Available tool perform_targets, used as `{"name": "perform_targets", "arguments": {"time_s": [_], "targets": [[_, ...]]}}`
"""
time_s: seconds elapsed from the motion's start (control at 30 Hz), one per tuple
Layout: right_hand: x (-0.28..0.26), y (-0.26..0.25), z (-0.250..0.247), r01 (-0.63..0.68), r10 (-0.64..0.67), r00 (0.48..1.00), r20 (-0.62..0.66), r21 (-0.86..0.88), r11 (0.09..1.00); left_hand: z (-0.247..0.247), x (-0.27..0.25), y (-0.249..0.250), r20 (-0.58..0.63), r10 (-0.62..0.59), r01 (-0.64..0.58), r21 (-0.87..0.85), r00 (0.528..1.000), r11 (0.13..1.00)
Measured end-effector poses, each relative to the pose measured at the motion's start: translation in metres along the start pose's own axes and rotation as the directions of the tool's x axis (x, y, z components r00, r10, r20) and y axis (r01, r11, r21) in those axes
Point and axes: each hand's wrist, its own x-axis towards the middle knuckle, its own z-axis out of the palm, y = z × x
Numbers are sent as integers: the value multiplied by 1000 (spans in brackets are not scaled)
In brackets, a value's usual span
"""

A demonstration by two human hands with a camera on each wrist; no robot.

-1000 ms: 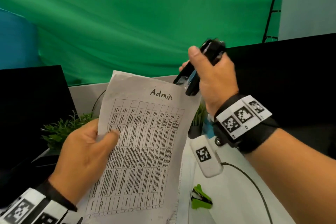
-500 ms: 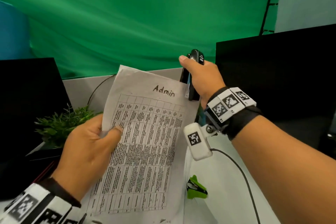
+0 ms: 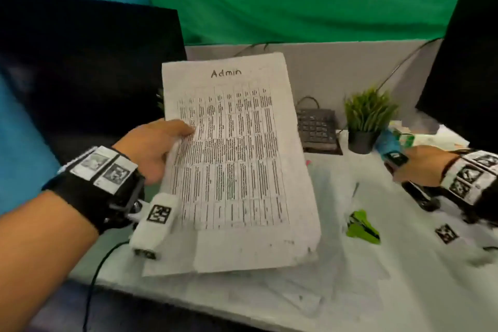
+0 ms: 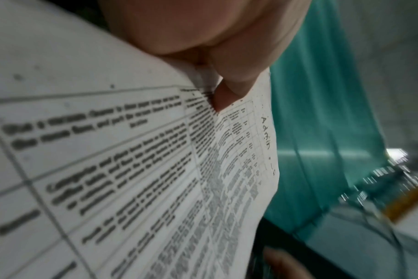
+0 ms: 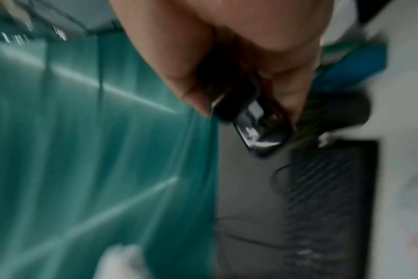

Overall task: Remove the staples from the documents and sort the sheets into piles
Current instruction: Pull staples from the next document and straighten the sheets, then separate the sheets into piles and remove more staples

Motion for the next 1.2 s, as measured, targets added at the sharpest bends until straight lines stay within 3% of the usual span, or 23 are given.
{"name": "perform_targets", "arguments": {"time_s": [0.07, 0.13, 0.27, 0.37, 0.43, 0.47, 0.57, 0.63, 1.0, 1.2], "targets": [[1, 0, 25, 75, -67, 997, 41, -250, 965, -25, 6, -9, -21, -186, 183, -112, 982, 977], [0, 0, 37, 119, -90, 990, 105, -320, 940, -43, 8, -17, -58, -320, 313, -107, 946, 944], [-6, -3, 36, 164, -117, 982, 147, -362, 918, -69, 15, -31, -71, -350, 346, -67, 934, 936], [-27, -26, 18, 194, -204, 979, 2, -323, 926, -79, 19, -44, -83, -357, 355, -33, 931, 934], [-53, -58, 13, 380, -395, 914, -89, -150, 913, -82, 24, -55, -92, -378, 379, -11, 921, 925], [-69, -77, 17, 498, -500, 865, -47, -54, 866, -83, 26, -61, -102, -386, 388, -3, 917, 922], [-116, -129, 40, 686, -684, 671, 286, 111, 719, -89, 30, -79, -95, -420, 424, 25, 903, 905], [-124, -141, 59, 716, -642, 611, 462, 24, 698, -94, 32, -91, -93, -438, 442, 33, 894, 896], [-114, -85, 65, 671, -597, 629, 498, 40, 740, -112, 38, -125, -22, -519, 519, 58, 854, 853], [-114, -79, 61, 668, -596, 634, 493, 40, 743, -95, 53, -125, 57, -509, 473, 291, 859, 832]]}}
